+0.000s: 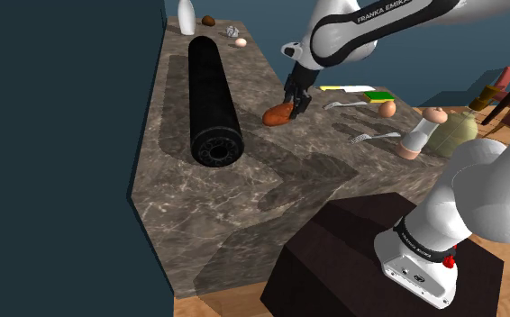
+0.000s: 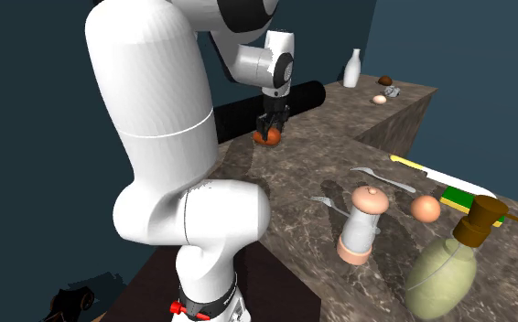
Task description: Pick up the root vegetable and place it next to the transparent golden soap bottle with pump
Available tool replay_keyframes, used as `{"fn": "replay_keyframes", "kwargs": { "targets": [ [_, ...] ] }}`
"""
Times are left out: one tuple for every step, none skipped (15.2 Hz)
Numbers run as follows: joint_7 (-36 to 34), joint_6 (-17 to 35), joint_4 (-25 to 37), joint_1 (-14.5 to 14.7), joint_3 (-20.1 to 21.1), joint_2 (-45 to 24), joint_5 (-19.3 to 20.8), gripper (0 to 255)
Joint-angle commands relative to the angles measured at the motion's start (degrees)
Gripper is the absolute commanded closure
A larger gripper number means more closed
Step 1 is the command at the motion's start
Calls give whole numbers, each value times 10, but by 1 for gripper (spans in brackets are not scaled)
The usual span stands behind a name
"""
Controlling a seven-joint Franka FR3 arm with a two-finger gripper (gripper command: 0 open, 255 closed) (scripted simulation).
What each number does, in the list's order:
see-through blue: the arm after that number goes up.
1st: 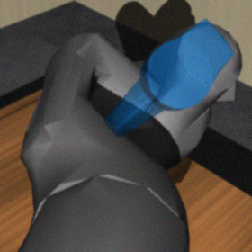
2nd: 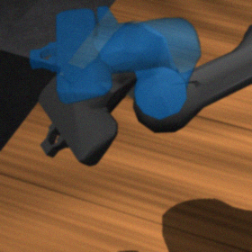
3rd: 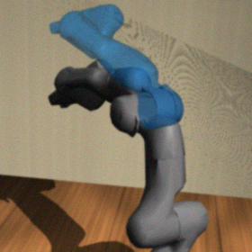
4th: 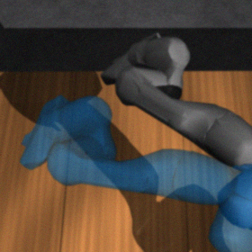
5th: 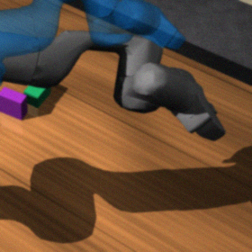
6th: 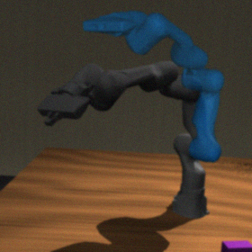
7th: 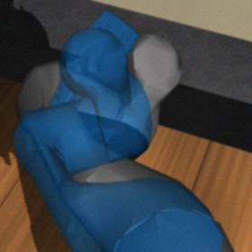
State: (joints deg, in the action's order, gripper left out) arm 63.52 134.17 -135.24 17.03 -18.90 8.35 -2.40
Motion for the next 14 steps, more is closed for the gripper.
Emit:
{"fn": "replay_keyframes", "kwargs": {
  "targets": [
    [-3, -16, 7, -1, 1, 9, 4, 255],
    [-5, -24, 11, -1, 1, 13, 6, 255],
    [-7, -32, 16, -2, 2, 17, 8, 255],
    [-8, -40, 20, -2, 3, 20, 10, 255],
    [-10, -48, 25, -2, 3, 24, 11, 255],
    [-12, -55, 29, -2, 4, 27, 13, 255],
    [-13, -63, 34, -3, 4, 31, 14, 255],
    [-14, -71, 39, -3, 5, 34, 15, 255],
    [-16, -79, 44, -3, 6, 37, 17, 255],
    [-17, -87, 49, -3, 6, 40, 18, 255],
    [-18, -95, 54, -3, 7, 43, 19, 255],
    [-19, -103, 60, -3, 8, 45, 20, 255],
    [-21, -111, 65, -3, 8, 48, 21, 255],
    [-22, -119, 71, -3, 9, 50, 21, 255]
  ]
}}
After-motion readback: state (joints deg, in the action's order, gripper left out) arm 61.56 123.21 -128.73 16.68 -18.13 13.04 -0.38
